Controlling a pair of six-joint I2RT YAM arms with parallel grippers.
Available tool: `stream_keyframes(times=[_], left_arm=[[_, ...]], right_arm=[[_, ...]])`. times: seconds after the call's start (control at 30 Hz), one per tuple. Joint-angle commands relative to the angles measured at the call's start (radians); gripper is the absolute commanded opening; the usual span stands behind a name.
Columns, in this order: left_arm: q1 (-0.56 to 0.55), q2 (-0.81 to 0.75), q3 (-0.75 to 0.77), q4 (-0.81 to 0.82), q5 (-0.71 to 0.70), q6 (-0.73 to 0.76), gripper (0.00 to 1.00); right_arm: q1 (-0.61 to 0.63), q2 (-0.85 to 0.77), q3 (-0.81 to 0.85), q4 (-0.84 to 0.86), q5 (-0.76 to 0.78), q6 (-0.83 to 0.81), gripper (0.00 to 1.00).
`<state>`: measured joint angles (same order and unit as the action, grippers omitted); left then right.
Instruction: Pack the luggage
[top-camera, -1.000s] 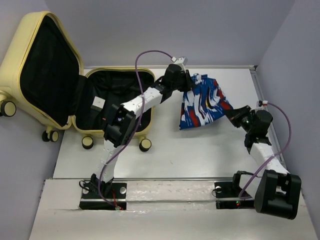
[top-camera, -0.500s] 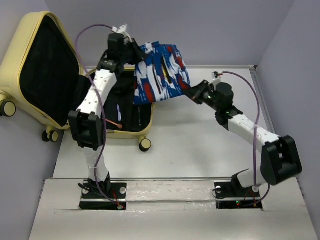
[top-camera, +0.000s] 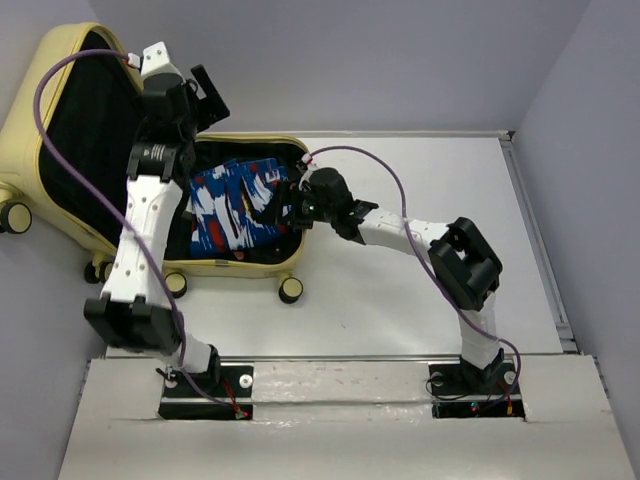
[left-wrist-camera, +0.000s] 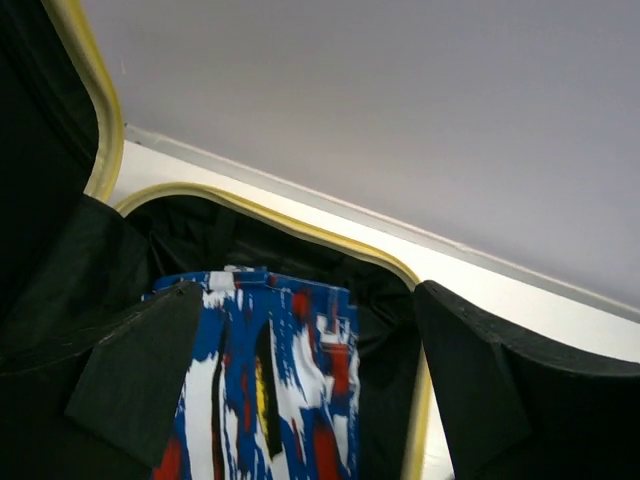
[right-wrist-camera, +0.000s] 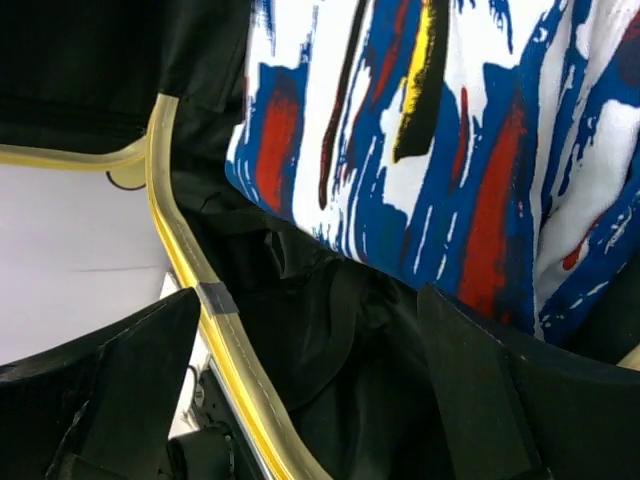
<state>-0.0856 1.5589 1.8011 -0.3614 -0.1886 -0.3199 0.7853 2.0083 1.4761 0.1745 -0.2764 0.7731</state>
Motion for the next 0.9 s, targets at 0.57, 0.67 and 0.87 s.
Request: stream_keyframes(times=[0.57,0.67,0.87], left_arm=[[-0.049,-0.999,-0.905,0.037,-1.058,0.14,0.94],[-0.007,-0.825,-0.882,0.076,-1.051,0.139,0.95],[0.259,-0.634,-0.795,0.142,-0.876,0.156,0.93]], right_arm=[[-0.008,-0.396,-0.186,-0.066,-0.012,-0.374,0.73],[-0.02,-0.408,-0.221,-0.081,-0.039,-0.403,0.83],[-0.04,-0.408,-0.264,-0.082,-0.087,-0.42,0.87]])
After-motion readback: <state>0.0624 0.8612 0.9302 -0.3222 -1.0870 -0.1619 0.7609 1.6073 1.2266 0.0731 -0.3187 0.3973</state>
